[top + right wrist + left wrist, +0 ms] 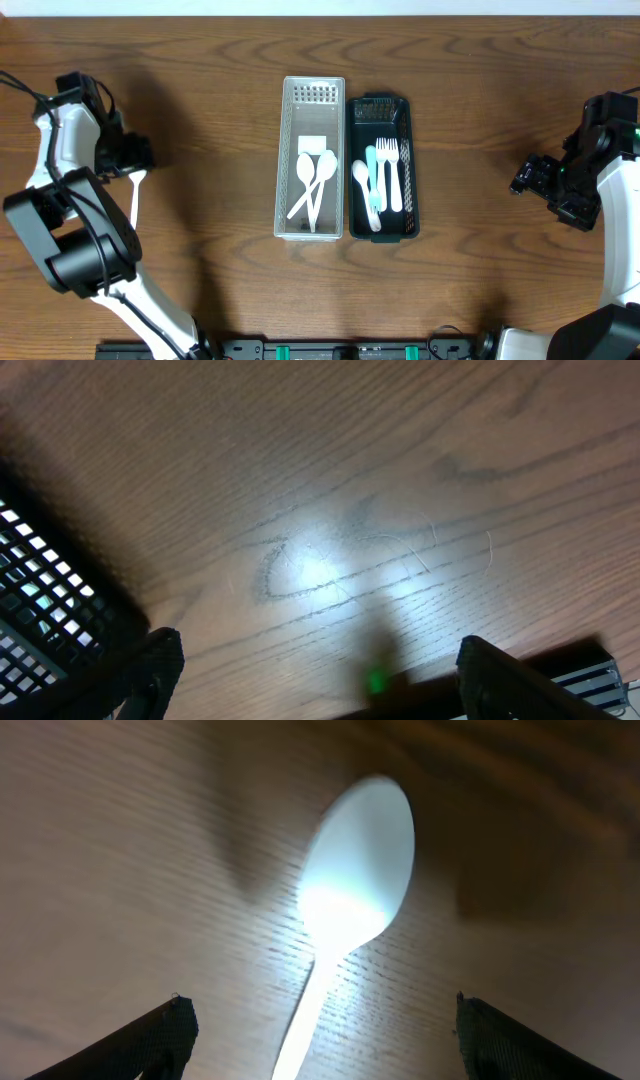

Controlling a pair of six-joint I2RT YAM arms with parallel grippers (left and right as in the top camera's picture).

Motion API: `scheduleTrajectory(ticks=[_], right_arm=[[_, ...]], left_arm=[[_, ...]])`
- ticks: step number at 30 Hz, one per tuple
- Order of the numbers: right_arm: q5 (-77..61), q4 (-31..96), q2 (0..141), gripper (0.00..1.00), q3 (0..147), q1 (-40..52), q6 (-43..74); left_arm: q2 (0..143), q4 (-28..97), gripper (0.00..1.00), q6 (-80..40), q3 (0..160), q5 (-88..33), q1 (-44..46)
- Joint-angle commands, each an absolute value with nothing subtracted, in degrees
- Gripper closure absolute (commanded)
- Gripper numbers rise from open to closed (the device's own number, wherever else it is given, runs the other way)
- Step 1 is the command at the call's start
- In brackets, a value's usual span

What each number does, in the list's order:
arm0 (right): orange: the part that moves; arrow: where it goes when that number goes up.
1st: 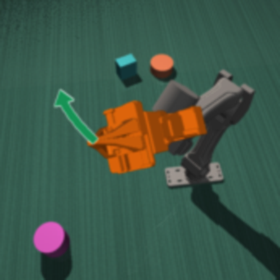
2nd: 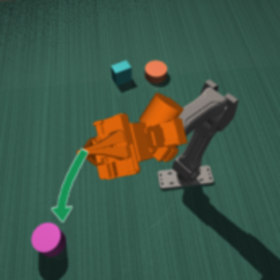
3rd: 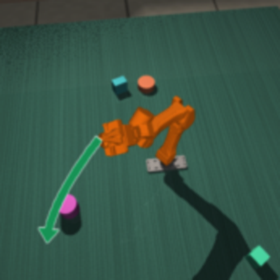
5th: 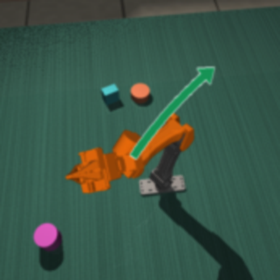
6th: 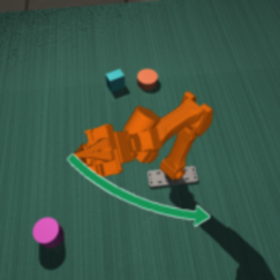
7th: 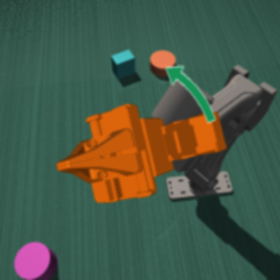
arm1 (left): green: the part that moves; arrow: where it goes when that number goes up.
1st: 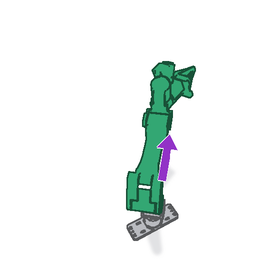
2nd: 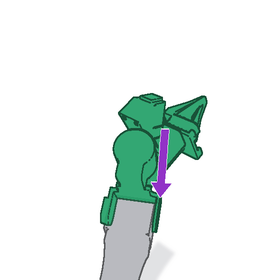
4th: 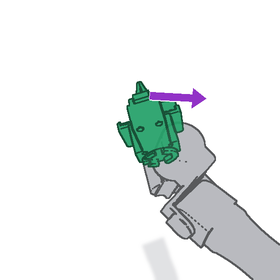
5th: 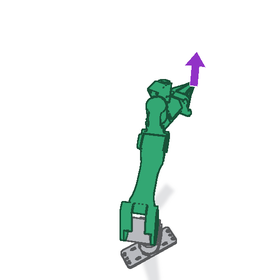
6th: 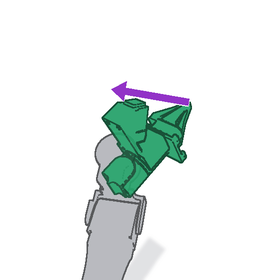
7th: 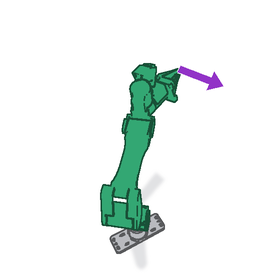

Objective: Pack container
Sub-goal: 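Move the left gripper to the last white spoon and grasp it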

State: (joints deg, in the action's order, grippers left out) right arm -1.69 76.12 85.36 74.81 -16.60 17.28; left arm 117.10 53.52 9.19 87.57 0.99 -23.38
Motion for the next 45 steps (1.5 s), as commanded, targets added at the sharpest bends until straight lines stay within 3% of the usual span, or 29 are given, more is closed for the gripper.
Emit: scheduleTrajectory(ticks=[1, 12, 18, 22, 29, 32, 41, 45], right_arm=[[-1.3, 75.75, 84.27, 0.09, 74.7, -16.86, 16.16], [-1.3, 75.2, 84.27, 0.08, 74.7, -16.86, 15.73], [-1.3, 75.24, 84.27, 0.08, 74.72, -16.86, 15.73], [-1.3, 75.24, 84.27, 0.08, 74.7, -16.86, 15.75], [-1.3, 75.24, 84.27, 0.08, 74.7, -16.86, 15.73], [-1.3, 75.24, 84.27, 0.08, 74.7, -16.86, 15.73], [-1.3, 75.24, 84.27, 0.08, 74.7, -16.86, 15.73], [-1.3, 75.29, 84.27, 0.08, 74.7, -16.86, 15.73]], left_arm=[[118.26, 53.01, 0.15, 16.97, 85.71, -1.13, -23.4], [118.48, 49.47, 0.05, 25.96, 80.47, -5.04, -23.46], [118.69, 45.19, 0.07, 25.91, 76.82, -5.06, -23.44], [118.74, 44.45, 0.21, 25.85, 76.49, -5.45, -23.44], [118.74, 44.84, 0.56, 25.76, 76.49, -5.45, -23.44], [118.74, 44.86, 0.61, 25.65, 76.49, -5.45, -23.44], [118.74, 44.66, 0.9, 24.97, 76.49, -5.43, -23.44], [118.74, 44.64, 0.94, 24.88, 76.49, -5.43, -23.44]])
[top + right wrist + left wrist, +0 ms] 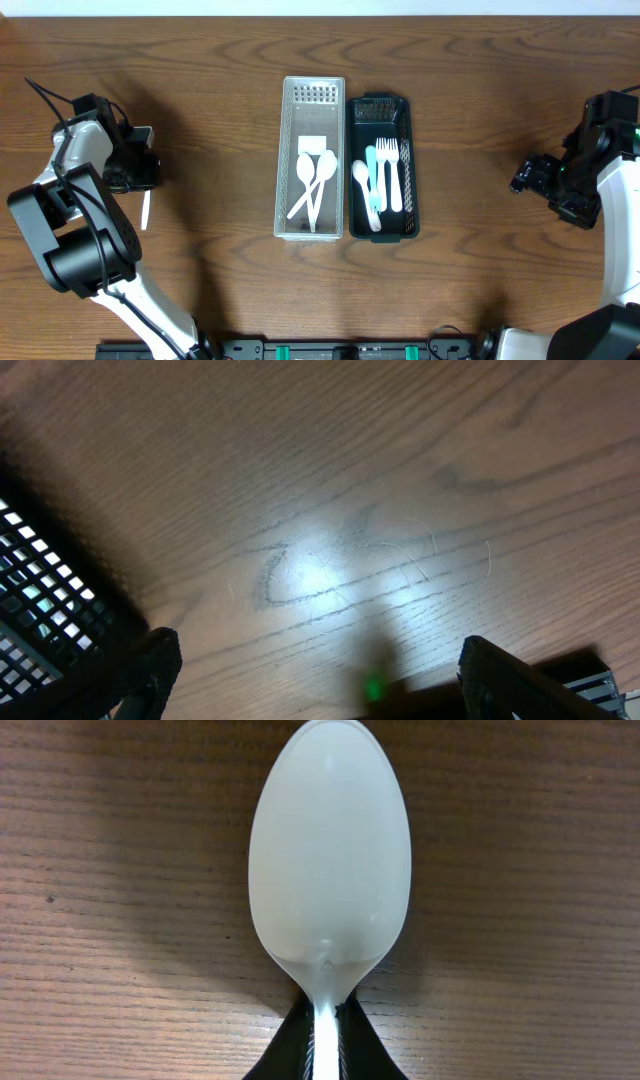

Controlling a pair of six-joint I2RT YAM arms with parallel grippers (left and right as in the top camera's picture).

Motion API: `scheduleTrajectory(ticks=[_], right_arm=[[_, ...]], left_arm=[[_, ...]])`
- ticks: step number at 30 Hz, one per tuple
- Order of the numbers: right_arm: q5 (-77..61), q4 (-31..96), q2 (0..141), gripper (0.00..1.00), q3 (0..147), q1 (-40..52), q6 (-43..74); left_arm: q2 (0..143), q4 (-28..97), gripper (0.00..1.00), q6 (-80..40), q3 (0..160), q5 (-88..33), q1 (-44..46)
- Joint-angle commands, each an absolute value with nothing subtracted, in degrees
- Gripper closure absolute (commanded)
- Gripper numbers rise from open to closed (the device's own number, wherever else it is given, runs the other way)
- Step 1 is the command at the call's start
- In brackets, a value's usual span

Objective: Pack container
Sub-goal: 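Move the left gripper to the last white spoon and grasp it, then carry the spoon with the left gripper and release it in the clear basket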

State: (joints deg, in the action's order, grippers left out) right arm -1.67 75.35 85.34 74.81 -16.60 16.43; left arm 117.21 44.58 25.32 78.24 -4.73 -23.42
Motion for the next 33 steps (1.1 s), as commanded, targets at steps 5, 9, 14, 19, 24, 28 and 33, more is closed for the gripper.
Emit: scheduleTrajectory(ticks=[5, 9, 14, 19, 24, 28, 33], right_arm=[[-1.3, 75.29, 84.27, 0.08, 74.7, -16.86, 15.73], [-1.3, 75.44, 84.27, 0.08, 74.7, -16.86, 15.73], [-1.32, 75.44, 84.27, 0.08, 74.7, -16.86, 15.77], [-1.32, 75.46, 84.27, 0.08, 74.7, -16.86, 15.77], [-1.34, 75.4, 84.27, 0.08, 74.7, -16.86, 15.77], [-1.34, 75.18, 84.27, 0.08, 74.7, -16.86, 15.77], [-1.37, 75.2, 84.27, 0.08, 74.7, -16.86, 15.77]], left_arm=[[118.67, 44.47, 0.94, 22.61, 76.53, -5.45, -23.42], [117.3, 45.91, 0.94, 16.67, 78.48, -5.91, -22.57], [111.15, 52.01, 0.94, 10.68, 84.71, -7.33, -18.02], [100.62, 57.93, 0.94, 8.36, 90.52, -7.31, -9.45], [88.86, 59.44, 0.94, 4.45, 92.77, -7.29, 3.4], [84.51, 58.94, 0.94, -1.06, 92.77, -6.83, 14.26], [87.02, 56.86, 0.94, -7.81, 91.57, -6.85, 21.93]])
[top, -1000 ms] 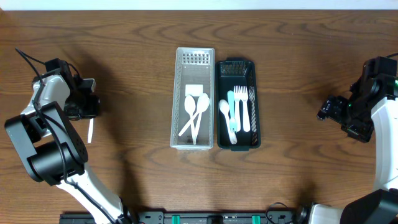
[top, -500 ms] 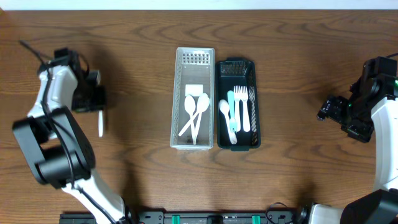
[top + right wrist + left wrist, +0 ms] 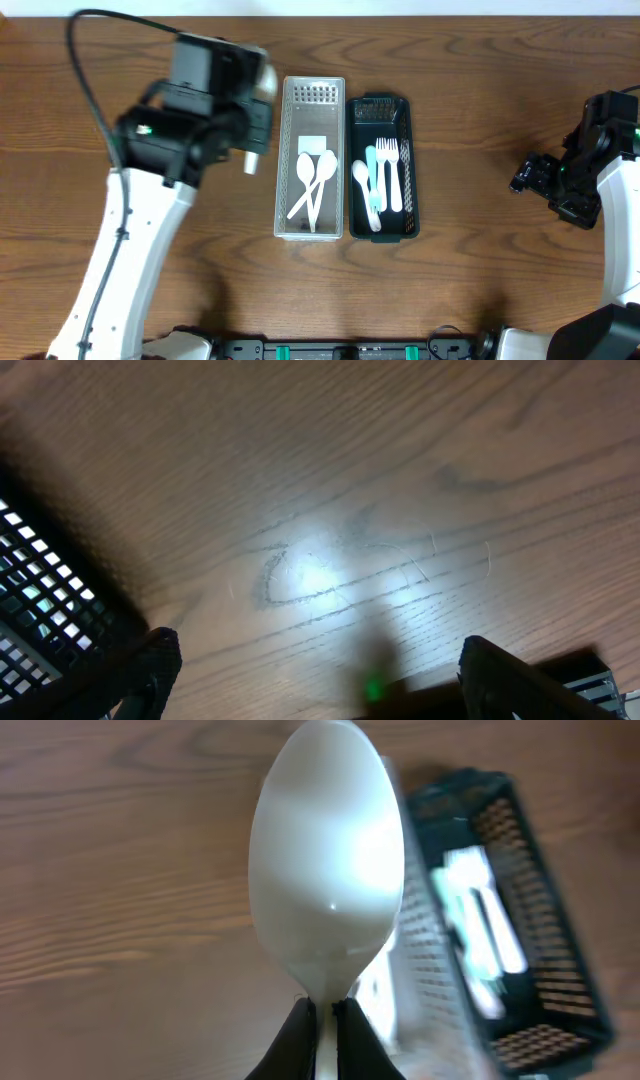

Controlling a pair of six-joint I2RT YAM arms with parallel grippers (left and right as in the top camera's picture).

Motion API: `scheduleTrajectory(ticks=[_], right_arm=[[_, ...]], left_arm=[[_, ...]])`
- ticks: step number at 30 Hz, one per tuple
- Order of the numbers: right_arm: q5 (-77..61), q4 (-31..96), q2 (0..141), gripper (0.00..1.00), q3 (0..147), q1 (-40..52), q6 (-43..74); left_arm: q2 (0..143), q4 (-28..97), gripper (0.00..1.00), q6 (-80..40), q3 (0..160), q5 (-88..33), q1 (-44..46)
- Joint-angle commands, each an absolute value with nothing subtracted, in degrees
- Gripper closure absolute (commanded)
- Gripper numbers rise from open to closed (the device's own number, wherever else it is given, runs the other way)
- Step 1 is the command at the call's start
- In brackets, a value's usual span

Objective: Pack container
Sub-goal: 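Carry the spoon with the left gripper and release it in the clear basket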

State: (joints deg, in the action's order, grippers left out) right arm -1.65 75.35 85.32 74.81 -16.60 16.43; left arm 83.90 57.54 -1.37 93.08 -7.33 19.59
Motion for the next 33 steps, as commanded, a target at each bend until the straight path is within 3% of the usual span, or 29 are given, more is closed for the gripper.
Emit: scheduleTrajectory(ticks=[1, 14, 22, 23, 24, 27, 28, 31, 33], right_arm=[[-1.37, 75.2, 84.27, 0.08, 74.7, -16.86, 15.77], [-1.37, 75.44, 84.27, 0.08, 74.7, -16.86, 15.77], [-1.37, 75.4, 84.27, 0.08, 74.7, -16.86, 15.77], [-1.37, 75.35, 84.27, 0.09, 74.7, -16.86, 15.77], [-1.37, 75.16, 84.27, 0.09, 74.7, -16.86, 15.77], [-1.8, 74.43, 84.27, 0.11, 74.72, -16.82, 15.77], [-1.8, 74.28, 84.27, 0.12, 74.72, -16.8, 15.77], [-1.78, 73.49, 84.25, 0.11, 74.91, -15.77, 15.75], [-1.78, 72.66, 84.2, 0.08, 75.26, -14.2, 15.31]], left_arm=[[87.96, 56.21, 0.94, -9.3, 91.09, -6.87, 22.9], [109.82, 51.27, 0.94, -15.14, 89.58, -6.87, 27.24], [115.37, 51.24, 0.92, -14.83, 89.58, -6.85, 27.22], [115.09, 51.05, 0.87, -13.91, 89.58, -6.85, 27.24], [114.48, 50.81, 0.75, -12.53, 89.6, -6.81, 27.24], [111.92, 50.7, 0.64, -9.63, 90.08, -4.36, 27.24], [110.96, 50.76, 0.55, -8.8, 90.28, -3.57, 27.24], [105.73, 50.76, 0.02, -6.13, 90.78, 0.34, 27.24], [102.08, 50.72, 0.02, -5.56, 90.83, 3.42, 27.24]])
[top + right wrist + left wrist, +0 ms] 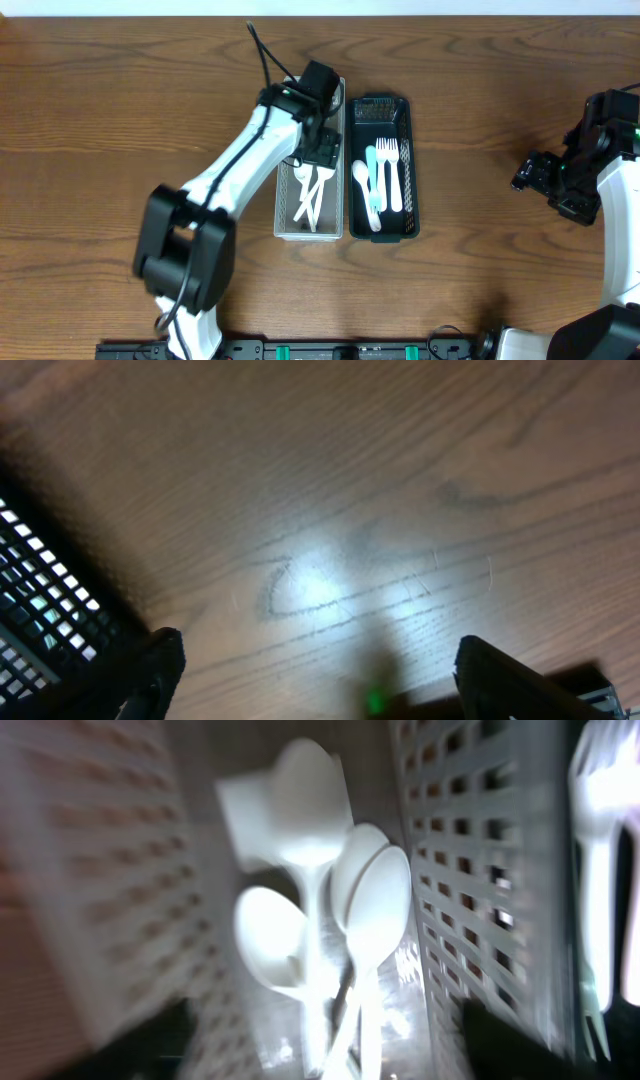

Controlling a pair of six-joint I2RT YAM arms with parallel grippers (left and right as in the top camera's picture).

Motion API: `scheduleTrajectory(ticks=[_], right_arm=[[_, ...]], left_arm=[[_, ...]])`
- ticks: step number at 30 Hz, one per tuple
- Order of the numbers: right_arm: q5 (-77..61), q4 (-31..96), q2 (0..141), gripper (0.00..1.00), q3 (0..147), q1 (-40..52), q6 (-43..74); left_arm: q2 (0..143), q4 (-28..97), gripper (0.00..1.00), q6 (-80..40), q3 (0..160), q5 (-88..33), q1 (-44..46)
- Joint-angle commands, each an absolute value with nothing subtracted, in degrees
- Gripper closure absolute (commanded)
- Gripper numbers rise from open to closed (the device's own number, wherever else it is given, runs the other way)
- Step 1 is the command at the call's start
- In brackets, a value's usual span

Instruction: Pack container

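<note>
The white perforated container (285,150) holds a pile of white spoons (340,910); in the overhead view the spoons (308,198) lie in its near half. My left gripper (325,1055) hangs open low inside it, just over the spoon handles, with nothing between its fingers; from overhead the left gripper (322,150) sits over the container's middle. Beside it, the black container (381,232) carries white forks, a white spoon and a teal piece. My right gripper (527,176) stands open and empty over bare wood at the far right.
The two containers stand side by side, touching, at mid-table. In the left wrist view a white fork (600,870) shows through the white container's right wall (470,870). The black container's mesh corner (40,610) shows at the left of the right wrist view.
My left gripper was shut on a white spoon, held above the table just left of the white container. Now it is open inside that container, and the spoon lies among the others.
My left gripper stood open over a white spoon lying at the table's far left. Then it was shut on the spoon's neck there, then carried it up beside the white container. Now the spoon rests in that container. The right arm has stayed still.
</note>
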State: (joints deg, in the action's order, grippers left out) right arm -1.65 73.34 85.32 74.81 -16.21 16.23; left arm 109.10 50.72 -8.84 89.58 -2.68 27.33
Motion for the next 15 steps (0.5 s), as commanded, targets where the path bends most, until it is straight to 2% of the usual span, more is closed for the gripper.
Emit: scheduleTrajectory(ticks=[1, 3, 7, 11, 15], right_arm=[[-1.72, 72.07, 84.12, 0.06, 75.66, -12.75, 14.85], [-1.21, 70.11, 83.9, 0.01, 76.75, -8.73, 14.48], [0.01, 64.1, 83.77, 0.01, 79.07, -0.05, 14.48], [0.47, 50.39, 84.33, 0.01, 78.87, 7.51, 12.08], [2.79, 36.34, 86.5, 0.01, 78.87, 11.49, 9.98]], left_arm=[[100.18, 50.72, 0.02, -5.56, 90.83, 5.13, 27.18], [95.66, 50.72, 0.02, -5.17, 90.83, 9.32, 26.85], [89.17, 50.46, 0.02, -5.13, 90.83, 13.67, 24.69], [86.28, 48.12, 0.02, -5.15, 90.83, 14.5, 19.57], [87.31, 38.96, 0.02, -5.15, 90.21, 14.63, 12.38]])
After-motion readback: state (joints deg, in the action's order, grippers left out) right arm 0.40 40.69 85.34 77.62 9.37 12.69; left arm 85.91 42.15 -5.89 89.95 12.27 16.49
